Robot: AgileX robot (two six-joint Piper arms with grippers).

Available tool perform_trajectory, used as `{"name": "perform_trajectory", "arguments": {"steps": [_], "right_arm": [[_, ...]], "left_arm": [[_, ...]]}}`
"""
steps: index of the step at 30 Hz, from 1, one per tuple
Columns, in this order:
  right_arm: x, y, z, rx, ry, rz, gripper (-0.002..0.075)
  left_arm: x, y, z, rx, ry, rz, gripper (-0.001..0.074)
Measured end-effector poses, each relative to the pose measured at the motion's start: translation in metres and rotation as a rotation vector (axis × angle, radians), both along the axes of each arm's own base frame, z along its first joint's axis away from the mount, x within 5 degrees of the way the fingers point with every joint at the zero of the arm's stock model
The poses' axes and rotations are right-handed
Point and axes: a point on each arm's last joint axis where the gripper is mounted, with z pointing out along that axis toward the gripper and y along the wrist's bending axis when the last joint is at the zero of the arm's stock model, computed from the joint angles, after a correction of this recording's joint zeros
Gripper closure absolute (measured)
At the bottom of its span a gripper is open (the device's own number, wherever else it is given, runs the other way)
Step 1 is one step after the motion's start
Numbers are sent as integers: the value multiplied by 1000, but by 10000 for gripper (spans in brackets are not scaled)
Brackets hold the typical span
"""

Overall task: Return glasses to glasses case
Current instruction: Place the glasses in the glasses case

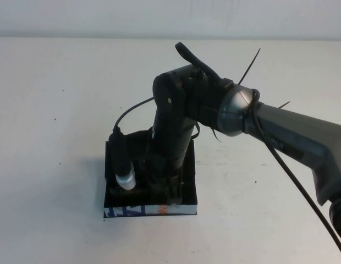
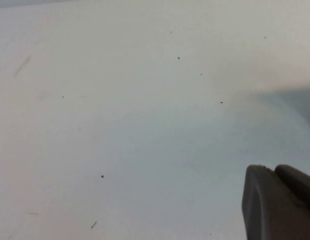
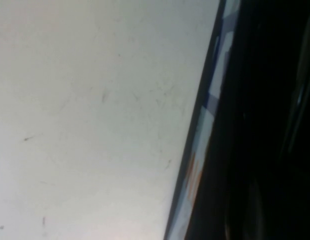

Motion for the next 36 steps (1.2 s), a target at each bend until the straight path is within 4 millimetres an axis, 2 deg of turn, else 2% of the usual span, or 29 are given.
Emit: {"name": "perform_trajectory", "arguments": {"steps": [10,17,23,31,34,36], "right_arm": [[0,0,0,0,0,0,705],[0,0,0,1,3,-6,551],[-1,0,3,4,-3,-6,515],[-3,-7,27,17,-55,-44,512],[-5,-12,45,25,-87,-107,513],[-10,-19,65,51,-104,-180,524]], "left_arm": [[0,0,0,0,0,0,736],[0,0,0,0,0,0,736],[0,0,0,0,0,0,736],[0,0,0,0,0,0,736],[0,0,0,0,0,0,736],[0,0,0,0,0,0,736]]}}
